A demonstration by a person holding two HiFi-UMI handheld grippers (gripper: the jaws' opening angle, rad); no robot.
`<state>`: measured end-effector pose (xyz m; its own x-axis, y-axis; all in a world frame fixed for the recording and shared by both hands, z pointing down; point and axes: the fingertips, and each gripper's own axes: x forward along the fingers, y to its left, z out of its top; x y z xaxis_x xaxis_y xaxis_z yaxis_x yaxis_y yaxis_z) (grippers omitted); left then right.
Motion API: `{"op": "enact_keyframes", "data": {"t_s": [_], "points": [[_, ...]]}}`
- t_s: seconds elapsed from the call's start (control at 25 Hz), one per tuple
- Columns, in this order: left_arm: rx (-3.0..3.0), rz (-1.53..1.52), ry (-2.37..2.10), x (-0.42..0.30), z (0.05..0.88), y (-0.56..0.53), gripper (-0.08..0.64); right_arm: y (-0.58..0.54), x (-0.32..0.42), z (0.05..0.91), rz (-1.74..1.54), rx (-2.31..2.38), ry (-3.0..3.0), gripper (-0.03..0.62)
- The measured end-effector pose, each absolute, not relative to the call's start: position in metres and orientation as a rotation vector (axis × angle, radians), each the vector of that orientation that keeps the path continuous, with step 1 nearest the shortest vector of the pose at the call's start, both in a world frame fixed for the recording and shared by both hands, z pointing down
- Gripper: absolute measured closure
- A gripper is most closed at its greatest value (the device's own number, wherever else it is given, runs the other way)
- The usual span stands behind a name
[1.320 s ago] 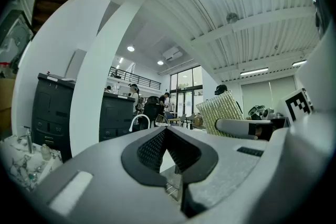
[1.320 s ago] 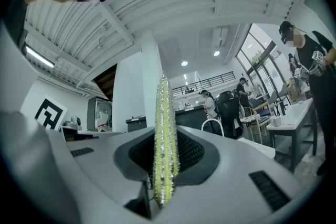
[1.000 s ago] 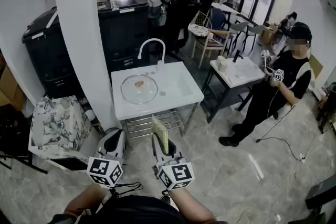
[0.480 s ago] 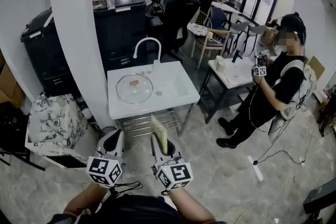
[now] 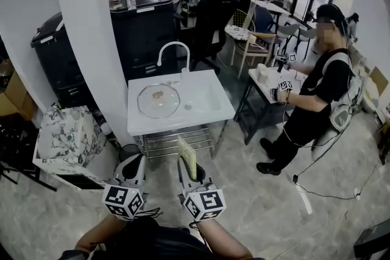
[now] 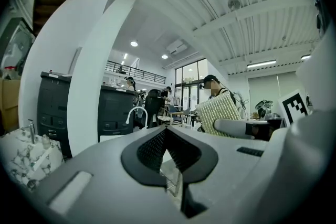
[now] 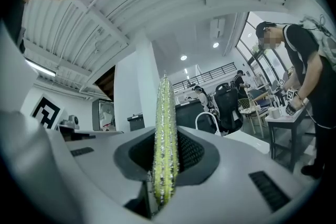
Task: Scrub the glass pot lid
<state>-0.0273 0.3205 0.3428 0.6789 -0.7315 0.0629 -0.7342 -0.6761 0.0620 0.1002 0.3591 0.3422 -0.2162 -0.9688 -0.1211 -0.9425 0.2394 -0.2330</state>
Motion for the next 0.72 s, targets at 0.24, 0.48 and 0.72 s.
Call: {"op": "enact_keyframes", "data": {"t_s": [0.24, 0.48, 0.72], "points": [[2.781, 0.058, -1.254, -0.026, 0.347, 0.29, 0.56, 0.327, 0.107, 0.348, -0.183, -1.789, 2.277, 0.526], [2.763, 0.048, -1.192, -0.022, 0.365, 0.228, 0.56, 0.273, 0.111, 0.36, -0.189, -1.858, 2.271, 0.526], [2.772, 0.018, -1.117, -0.017, 0.365, 0.139, 0.56, 0.194, 0.115, 0.358, -0.19, -1.946, 2.229, 0.526]]}}
